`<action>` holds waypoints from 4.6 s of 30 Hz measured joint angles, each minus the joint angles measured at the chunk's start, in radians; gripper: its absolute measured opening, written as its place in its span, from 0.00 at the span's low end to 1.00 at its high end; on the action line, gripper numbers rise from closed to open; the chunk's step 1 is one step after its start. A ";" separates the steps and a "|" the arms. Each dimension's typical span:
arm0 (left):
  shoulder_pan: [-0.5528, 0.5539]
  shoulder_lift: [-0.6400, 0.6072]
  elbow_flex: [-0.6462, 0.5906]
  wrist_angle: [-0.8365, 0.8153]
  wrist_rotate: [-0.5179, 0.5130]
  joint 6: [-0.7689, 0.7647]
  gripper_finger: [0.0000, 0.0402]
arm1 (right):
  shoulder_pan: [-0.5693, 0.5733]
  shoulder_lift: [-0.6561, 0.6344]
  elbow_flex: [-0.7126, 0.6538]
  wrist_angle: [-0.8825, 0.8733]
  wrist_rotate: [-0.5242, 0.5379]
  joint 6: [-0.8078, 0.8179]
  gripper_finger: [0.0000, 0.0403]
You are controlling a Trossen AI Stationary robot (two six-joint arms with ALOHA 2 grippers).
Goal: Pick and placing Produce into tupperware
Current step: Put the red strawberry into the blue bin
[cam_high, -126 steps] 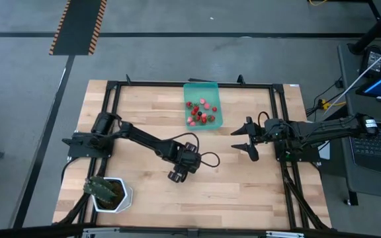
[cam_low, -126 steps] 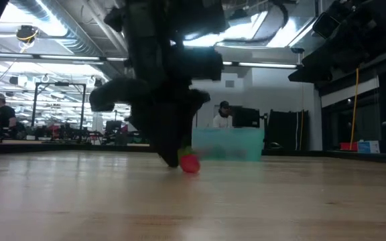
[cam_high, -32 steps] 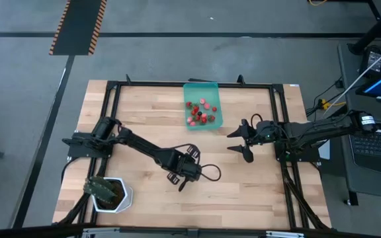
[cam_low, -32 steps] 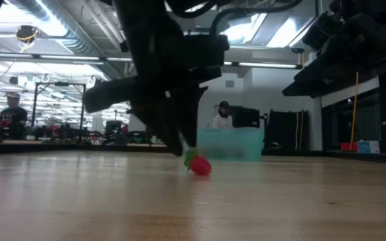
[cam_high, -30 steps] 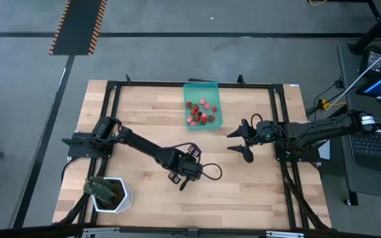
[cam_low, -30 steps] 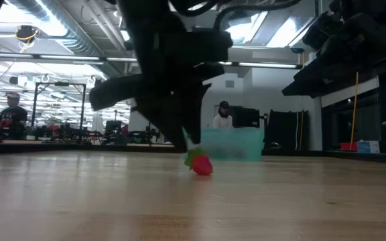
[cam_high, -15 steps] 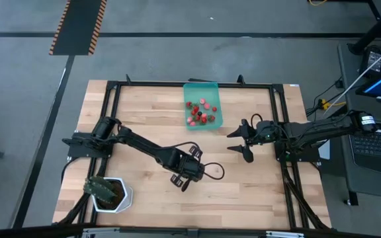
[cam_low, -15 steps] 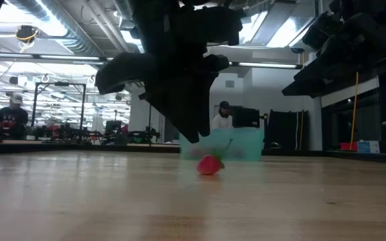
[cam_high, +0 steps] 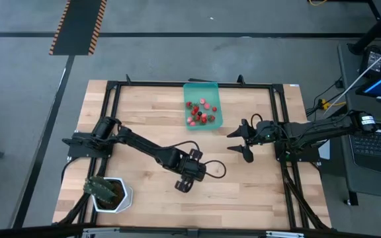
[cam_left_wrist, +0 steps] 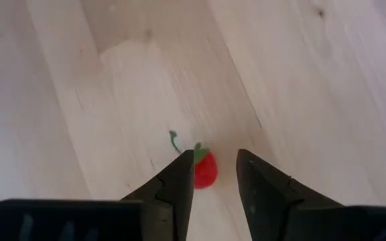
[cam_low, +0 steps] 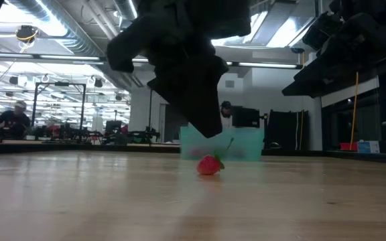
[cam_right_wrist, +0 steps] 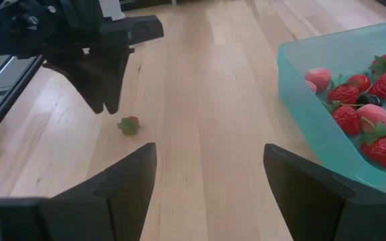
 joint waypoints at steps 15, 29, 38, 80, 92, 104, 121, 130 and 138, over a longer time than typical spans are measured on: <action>0.044 0.046 -0.001 0.025 0.000 -0.076 0.28 | 0.036 0.000 0.000 -0.001 -0.001 0.001 0.68; 0.055 0.059 -0.002 0.011 0.026 -0.083 0.29 | 0.107 0.000 0.000 0.000 0.000 0.001 0.68; 0.022 0.051 -0.001 -0.121 -0.154 -0.130 0.28 | 0.106 0.000 0.000 0.000 0.000 0.001 0.68; -0.076 -0.282 -0.231 -0.093 -0.259 -0.484 0.02 | 0.173 0.004 -0.040 0.047 0.001 -0.021 0.68; -0.017 -0.646 -0.749 0.532 -0.200 -0.418 0.04 | 0.172 0.003 -0.072 0.161 0.001 -0.023 0.68; -0.001 -0.613 -0.783 0.583 -0.248 -0.442 0.13 | 0.170 0.003 -0.072 0.167 0.008 -0.022 0.68; 0.068 -0.570 -0.783 0.580 -0.190 -0.630 0.50 | 0.170 0.003 -0.072 0.175 0.009 -0.021 0.68; 0.077 -0.453 -0.716 0.585 -0.171 -0.628 0.49 | 0.170 0.003 -0.072 0.175 0.009 -0.021 0.68; 0.077 -0.368 -0.685 0.584 -0.158 -0.646 0.49 | 0.170 0.003 -0.072 0.174 0.009 -0.020 0.68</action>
